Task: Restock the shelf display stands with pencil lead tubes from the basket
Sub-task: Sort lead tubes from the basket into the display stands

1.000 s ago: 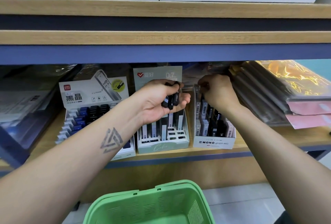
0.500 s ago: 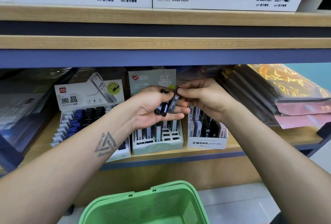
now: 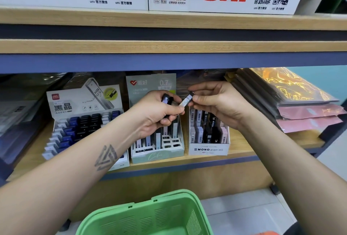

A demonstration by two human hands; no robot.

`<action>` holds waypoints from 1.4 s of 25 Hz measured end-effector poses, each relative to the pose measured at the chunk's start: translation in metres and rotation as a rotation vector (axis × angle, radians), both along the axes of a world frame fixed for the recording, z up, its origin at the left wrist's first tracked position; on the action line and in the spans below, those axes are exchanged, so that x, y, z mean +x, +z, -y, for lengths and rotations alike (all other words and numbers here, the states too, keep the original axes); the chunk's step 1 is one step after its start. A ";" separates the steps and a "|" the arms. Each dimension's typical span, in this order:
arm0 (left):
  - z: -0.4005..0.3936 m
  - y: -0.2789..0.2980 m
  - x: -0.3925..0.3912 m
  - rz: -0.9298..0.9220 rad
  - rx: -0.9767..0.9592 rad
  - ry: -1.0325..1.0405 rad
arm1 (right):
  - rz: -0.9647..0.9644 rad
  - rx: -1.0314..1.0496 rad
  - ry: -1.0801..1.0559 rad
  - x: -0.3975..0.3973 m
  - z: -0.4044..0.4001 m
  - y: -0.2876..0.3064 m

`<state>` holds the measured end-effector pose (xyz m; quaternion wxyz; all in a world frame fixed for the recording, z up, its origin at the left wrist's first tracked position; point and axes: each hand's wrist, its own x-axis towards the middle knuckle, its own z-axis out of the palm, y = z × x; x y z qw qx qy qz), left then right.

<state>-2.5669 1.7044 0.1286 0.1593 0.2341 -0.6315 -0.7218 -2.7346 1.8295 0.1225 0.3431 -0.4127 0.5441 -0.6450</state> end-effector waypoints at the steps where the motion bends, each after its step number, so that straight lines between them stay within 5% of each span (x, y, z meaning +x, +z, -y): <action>1: -0.002 0.000 -0.002 0.002 -0.008 -0.006 | -0.010 0.000 -0.015 -0.001 -0.002 0.000; 6: -0.010 -0.001 -0.007 0.021 -0.132 0.007 | -0.006 0.011 -0.086 -0.009 -0.016 0.002; 9: -0.017 -0.004 -0.013 0.024 -0.211 0.080 | -0.163 0.049 -0.139 -0.011 -0.020 0.006; 15: -0.015 0.007 -0.021 -0.031 0.087 0.125 | -0.471 -0.037 -0.611 -0.044 -0.028 0.018; 26: -0.006 0.007 -0.011 -0.023 0.111 0.085 | -1.152 0.168 -0.659 -0.039 0.018 -0.008; 35: -0.002 0.004 -0.007 -0.024 0.117 0.078 | -1.219 0.348 -0.629 -0.030 0.031 -0.022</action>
